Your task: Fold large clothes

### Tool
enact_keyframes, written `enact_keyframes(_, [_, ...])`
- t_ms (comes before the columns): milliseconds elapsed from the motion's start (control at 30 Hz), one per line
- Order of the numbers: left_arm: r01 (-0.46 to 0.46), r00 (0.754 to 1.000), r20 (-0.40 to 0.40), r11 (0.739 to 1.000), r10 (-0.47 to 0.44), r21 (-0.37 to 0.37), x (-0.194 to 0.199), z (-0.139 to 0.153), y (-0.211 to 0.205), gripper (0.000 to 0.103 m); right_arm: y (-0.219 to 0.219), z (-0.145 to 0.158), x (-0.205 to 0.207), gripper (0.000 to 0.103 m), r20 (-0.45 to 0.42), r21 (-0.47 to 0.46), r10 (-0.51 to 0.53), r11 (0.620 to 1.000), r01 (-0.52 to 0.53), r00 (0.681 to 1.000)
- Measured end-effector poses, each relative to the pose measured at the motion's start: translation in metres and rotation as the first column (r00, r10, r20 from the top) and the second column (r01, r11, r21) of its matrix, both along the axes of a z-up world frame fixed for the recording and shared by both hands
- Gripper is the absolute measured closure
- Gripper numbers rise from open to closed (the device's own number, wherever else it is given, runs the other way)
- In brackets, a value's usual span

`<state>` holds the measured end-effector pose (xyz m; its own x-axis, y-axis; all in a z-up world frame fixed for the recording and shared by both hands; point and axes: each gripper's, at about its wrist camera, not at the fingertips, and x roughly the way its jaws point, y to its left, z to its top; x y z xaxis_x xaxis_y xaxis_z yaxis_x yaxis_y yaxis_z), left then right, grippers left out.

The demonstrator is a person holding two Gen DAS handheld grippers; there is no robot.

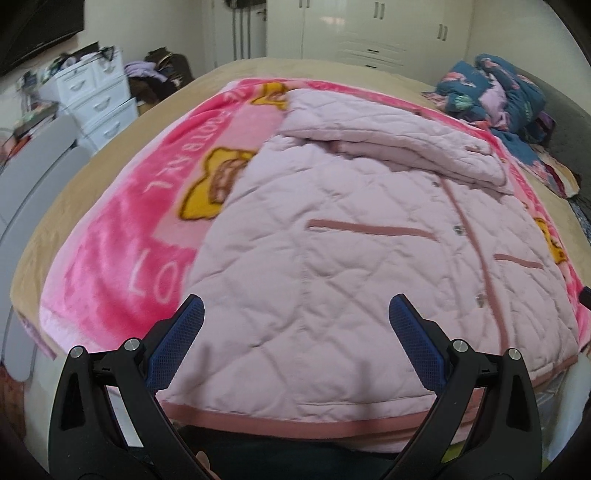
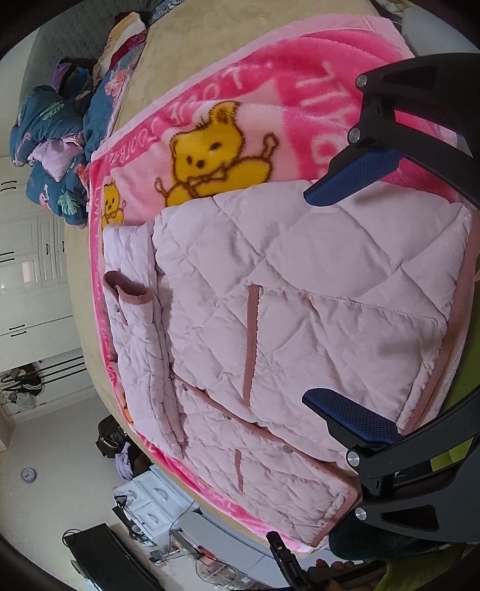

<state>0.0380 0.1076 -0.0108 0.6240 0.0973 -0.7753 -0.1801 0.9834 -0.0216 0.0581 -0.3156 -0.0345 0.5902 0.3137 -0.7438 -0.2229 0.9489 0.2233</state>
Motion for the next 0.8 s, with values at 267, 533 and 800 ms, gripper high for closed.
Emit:
enact_keyframes(267, [-0.073, 0.996, -0.045, 0.997, 0.072, -0.021, -0.006, -0.011, 0.031, 0.009, 0.002, -0.003, 0.001, 0.005, -0.010, -0.005, 0.002, 1.000, -0.002, 1.000])
enact_keyframes(533, [-0.105, 0.989, -0.114, 0.986, 0.091, -0.126, -0.010, -0.030, 0.049, 0.009, -0.004, -0.006, -0.002, 0.005, -0.014, 0.000, -0.014, 1.000, 0.014, 1.000])
enact_keyframes(800, [-0.096, 0.979, -0.200, 0.967, 0.048, -0.237, -0.005, -0.046, 0.059, 0.009, -0.015, -0.013, -0.006, 0.005, -0.035, 0.006, -0.031, 0.999, 0.031, 0.999])
